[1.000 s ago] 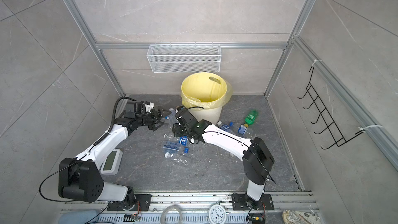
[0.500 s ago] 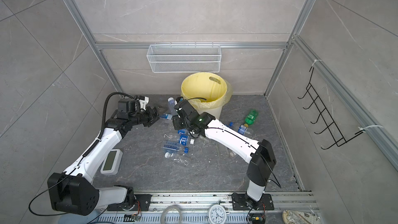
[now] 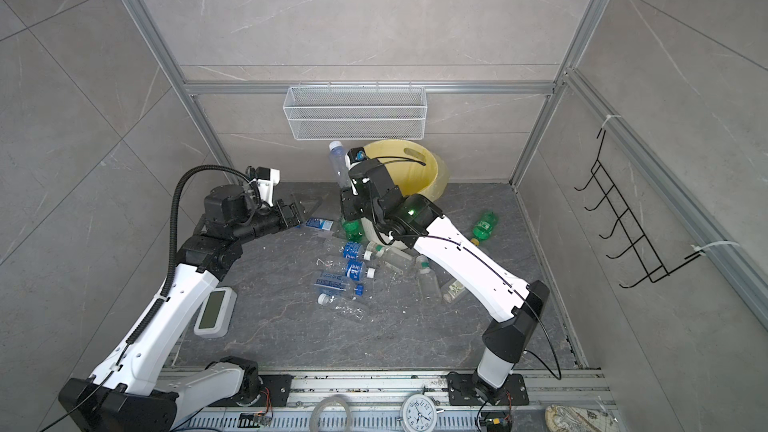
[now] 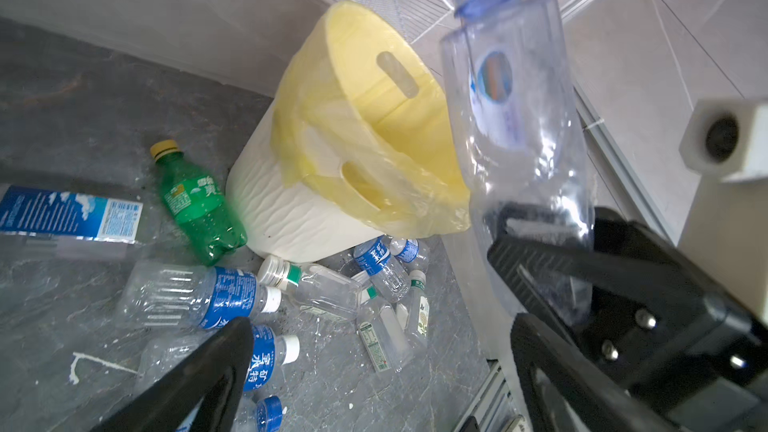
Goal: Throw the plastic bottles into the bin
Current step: 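Lift the bottle above the bin with the right gripper while the left withdraws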
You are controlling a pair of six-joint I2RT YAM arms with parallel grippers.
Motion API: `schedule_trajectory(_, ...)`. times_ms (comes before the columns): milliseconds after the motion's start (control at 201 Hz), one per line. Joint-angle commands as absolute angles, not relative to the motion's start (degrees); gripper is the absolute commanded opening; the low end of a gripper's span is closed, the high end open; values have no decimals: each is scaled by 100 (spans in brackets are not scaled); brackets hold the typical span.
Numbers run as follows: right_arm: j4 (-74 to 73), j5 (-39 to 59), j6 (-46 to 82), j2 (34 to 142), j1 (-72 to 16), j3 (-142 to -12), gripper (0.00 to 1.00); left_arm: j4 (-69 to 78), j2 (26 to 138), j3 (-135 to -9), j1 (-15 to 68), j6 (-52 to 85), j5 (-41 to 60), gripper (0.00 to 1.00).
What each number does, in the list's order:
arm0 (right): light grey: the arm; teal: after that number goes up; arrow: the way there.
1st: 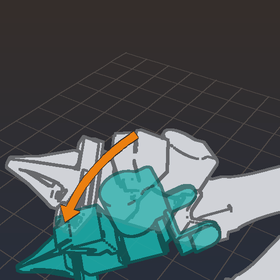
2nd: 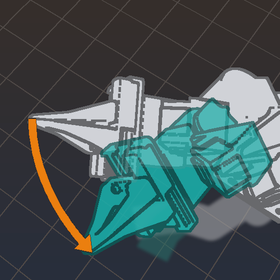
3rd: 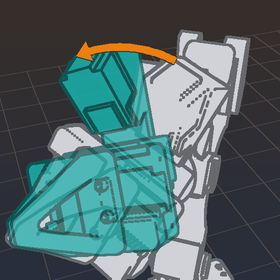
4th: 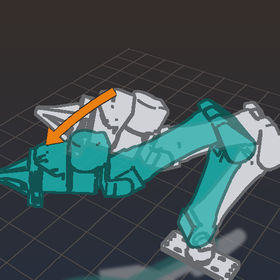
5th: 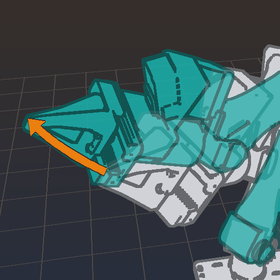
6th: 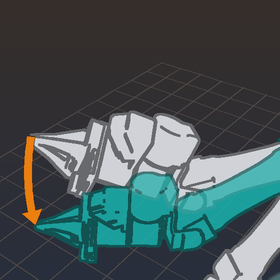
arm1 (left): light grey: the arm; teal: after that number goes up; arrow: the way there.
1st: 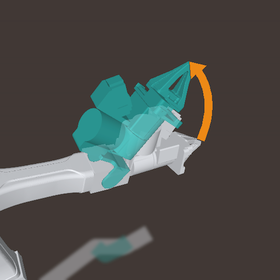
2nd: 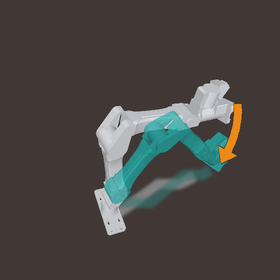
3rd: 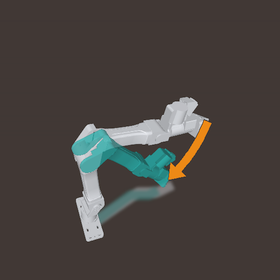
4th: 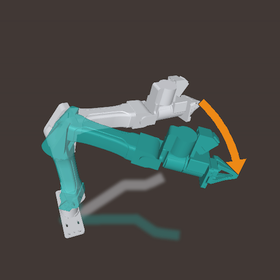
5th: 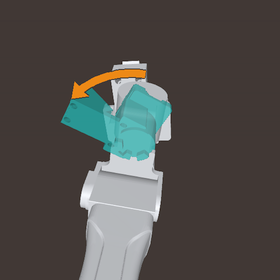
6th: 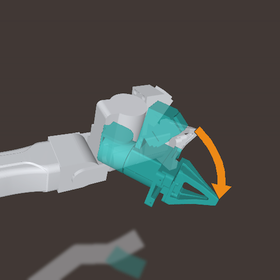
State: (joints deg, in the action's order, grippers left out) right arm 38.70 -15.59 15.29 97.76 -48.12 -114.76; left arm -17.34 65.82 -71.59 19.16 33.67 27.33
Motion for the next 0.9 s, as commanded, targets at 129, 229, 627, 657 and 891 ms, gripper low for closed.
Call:
schedule_trajectory(129,4472,-2608,853,9593,-4753,-13063,34,-1777,6826,-8177,3270,2249,1579,100)
schedule_trajectory(229,4637,-2897,687,9646,-4731,-13740,35,-1888,7156,-8540,3536,2074,1406,100)
schedule_trajectory(627,4982,-2286,1658,10650,-3577,-13301,50,-2224,7456,-8766,3886,1734,769,100)
schedule_trajectory(657,5016,-2245,1680,10733,-3532,-13286,56,-2255,7445,-8761,3887,1704,745,100)
schedule_trajectory(891,4727,-2021,1697,10494,-3522,-12968,94,-2246,7367,-8574,3886,1569,403,100)
